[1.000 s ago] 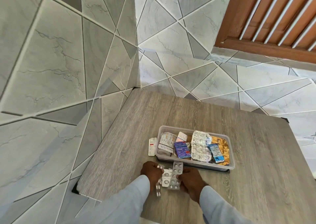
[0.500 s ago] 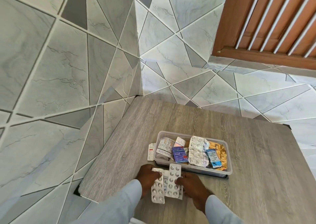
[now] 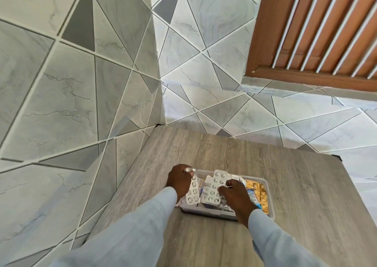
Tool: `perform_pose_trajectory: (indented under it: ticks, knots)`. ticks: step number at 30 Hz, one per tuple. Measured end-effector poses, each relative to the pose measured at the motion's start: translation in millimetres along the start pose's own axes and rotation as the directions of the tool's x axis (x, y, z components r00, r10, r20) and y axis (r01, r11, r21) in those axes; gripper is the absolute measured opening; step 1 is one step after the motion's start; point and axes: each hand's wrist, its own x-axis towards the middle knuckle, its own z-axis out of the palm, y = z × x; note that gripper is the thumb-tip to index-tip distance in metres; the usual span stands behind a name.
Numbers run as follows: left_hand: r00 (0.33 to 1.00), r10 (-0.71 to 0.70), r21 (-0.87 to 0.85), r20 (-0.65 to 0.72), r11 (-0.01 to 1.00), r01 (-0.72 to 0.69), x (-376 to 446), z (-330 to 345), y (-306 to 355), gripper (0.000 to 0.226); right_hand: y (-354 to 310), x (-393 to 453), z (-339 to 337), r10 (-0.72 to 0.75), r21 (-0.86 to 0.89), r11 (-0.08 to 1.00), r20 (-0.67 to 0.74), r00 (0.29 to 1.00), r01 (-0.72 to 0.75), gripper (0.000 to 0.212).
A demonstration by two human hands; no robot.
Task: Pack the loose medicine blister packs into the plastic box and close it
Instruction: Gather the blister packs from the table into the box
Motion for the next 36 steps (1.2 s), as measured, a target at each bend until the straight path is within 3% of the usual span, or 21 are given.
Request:
perform_pose_trajectory:
  ticks: [5,7,10,15,22,27,29,32,34,36]
  knots:
    - [0.99,0.014,0.133,0.144,0.991,-0.033,35.3,-0.9,-5.0,0.027,-0.2,17.8,18.9,0.021,-0.198,0.98,-0.04,0.999,-0.029,0.017]
    - [0.966,0.029,0.269,0.259,0.958,-0.101,46.4,-0.9,-14.9,0.04,1.7,20.9,26.8,0.012,-0.337,0.941,-0.048,0.999,-0.028,0.029]
    - [0.902,0.11,0.425,0.418,0.853,-0.301,52.3,-3.5,-24.7,0.062,4.1,23.1,35.0,-0.062,-0.577,0.816,-0.131,0.989,-0.025,0.053]
    - [0.801,0.331,0.512,0.499,0.633,-0.58,60.4,-10.3,-40.1,0.058,3.3,12.3,52.2,-0.204,-0.695,0.719,-0.186,0.961,0.018,0.048]
    - [0.716,0.484,0.663,0.503,0.315,-0.679,56.9,-10.7,-55.4,0.042,14.9,5.2,59.9,-0.32,-0.853,0.522,-0.183,0.93,0.013,0.042]
    - [0.796,0.434,0.75,0.423,0.325,-0.576,50.8,0.5,-45.5,0.046,20.7,8.4,50.2,-0.29,-0.883,0.468,-0.112,0.95,0.039,0.035]
    - [0.809,0.432,0.746,0.398,0.361,-0.56,50.3,0.4,-40.7,0.047,19.6,11.4,45.5,-0.285,-0.856,0.513,-0.106,0.953,0.059,0.037]
    - [0.756,0.501,0.675,0.42,0.384,-0.63,52.4,-3.4,-41.2,0.054,19.6,14.4,35.7,-0.327,-0.807,0.575,-0.072,0.942,0.137,0.049]
    - [0.692,0.552,0.578,0.464,0.403,-0.71,50.9,-9.3,-48.2,0.061,23.1,14.3,30.8,-0.341,-0.823,0.519,0.047,0.939,0.23,0.055]
    - [0.652,0.545,0.59,0.527,0.319,-0.742,51.3,-12.5,-59.1,0.067,30.2,15.3,30.2,-0.302,-0.845,0.452,0.156,0.94,0.285,0.059]
